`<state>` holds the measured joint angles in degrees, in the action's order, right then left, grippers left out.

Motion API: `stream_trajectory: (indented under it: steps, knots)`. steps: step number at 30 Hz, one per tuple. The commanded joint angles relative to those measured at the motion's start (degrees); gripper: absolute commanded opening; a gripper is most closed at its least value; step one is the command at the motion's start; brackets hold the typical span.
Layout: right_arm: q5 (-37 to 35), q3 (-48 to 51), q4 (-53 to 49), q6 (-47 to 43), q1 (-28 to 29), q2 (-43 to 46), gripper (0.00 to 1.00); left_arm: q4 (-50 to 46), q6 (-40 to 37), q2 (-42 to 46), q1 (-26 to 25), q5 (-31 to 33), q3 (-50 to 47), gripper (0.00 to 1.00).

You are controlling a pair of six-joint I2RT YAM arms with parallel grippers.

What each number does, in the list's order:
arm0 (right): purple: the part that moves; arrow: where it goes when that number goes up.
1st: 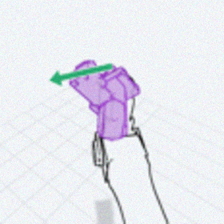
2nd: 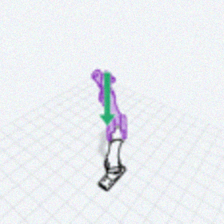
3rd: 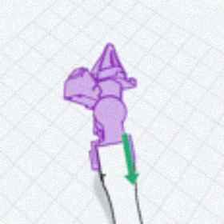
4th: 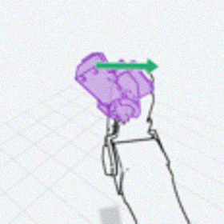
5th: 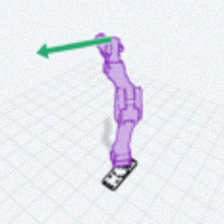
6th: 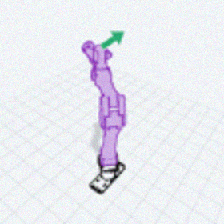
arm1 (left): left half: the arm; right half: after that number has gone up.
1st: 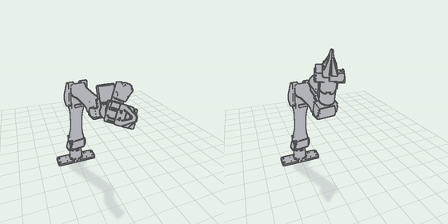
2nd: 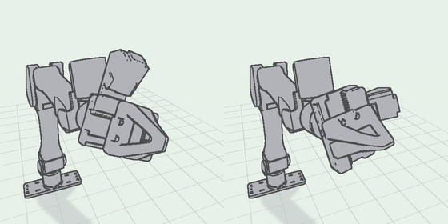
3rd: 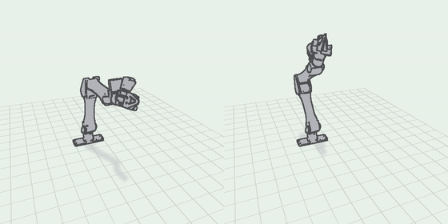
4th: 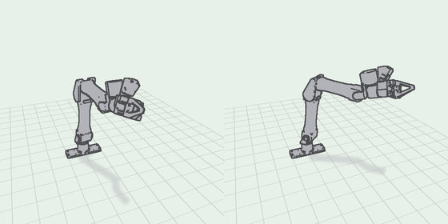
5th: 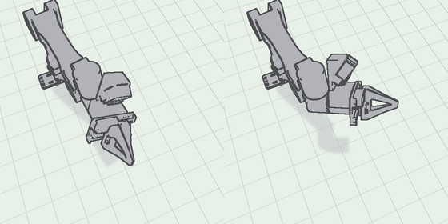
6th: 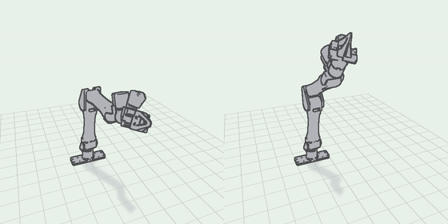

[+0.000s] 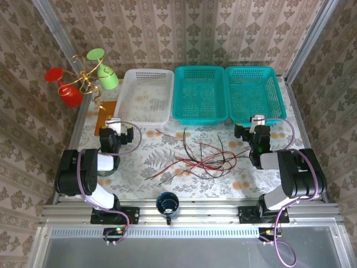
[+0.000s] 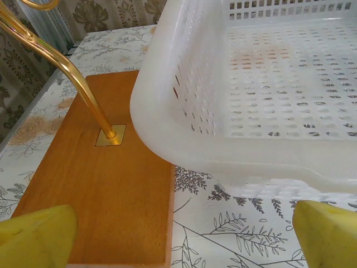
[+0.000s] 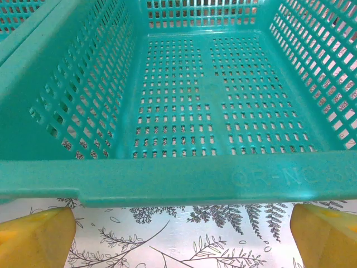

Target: Untangle the cables

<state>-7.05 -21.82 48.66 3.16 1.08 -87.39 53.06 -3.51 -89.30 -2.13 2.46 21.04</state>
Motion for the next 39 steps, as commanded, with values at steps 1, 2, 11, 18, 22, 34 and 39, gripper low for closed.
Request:
stream_trajectory:
  steps: [1, 2, 11, 18, 22, 34, 39]
  knots:
    - [-0.86, -1.14, 0.9, -0.3, 0.35, -0.23, 1.0, -0.06, -0.84, 0.13, 0.15, 0.44, 1.2, 1.0]
    - [-0.85, -1.2, 0.82, -0.32, 0.32, -0.25, 1.0, -0.13, -0.86, 0.09, 0.17, 0.44, 1.2, 1.0]
    - [-0.86, -1.12, 0.82, -0.24, 0.37, -0.22, 1.0, -0.07, -0.86, 0.09, 0.19, 0.44, 1.2, 1.0]
    - [-0.91, -1.16, 0.86, -0.3, 0.35, -0.23, 1.0, -0.06, -0.83, 0.15, 0.12, 0.44, 1.2, 1.0]
    - [-0.86, -1.12, 0.85, -0.26, 0.32, -0.23, 1.0, -0.14, -0.72, 0.09, 0.25, 0.36, 1.2, 1.0]
    - [-5.1, 6.48, 5.58, 0.97, 0.32, 10.26, 1.0, 12.52, -0.89, 1.92, -0.86, 4.19, -6.26, 1.0]
    - [-7.4, 4.82, -10.06, 1.77, 0.34, 21.78, 1.0, 17.14, -2.84, 4.57, -2.28, 3.27, -9.65, 1.0]
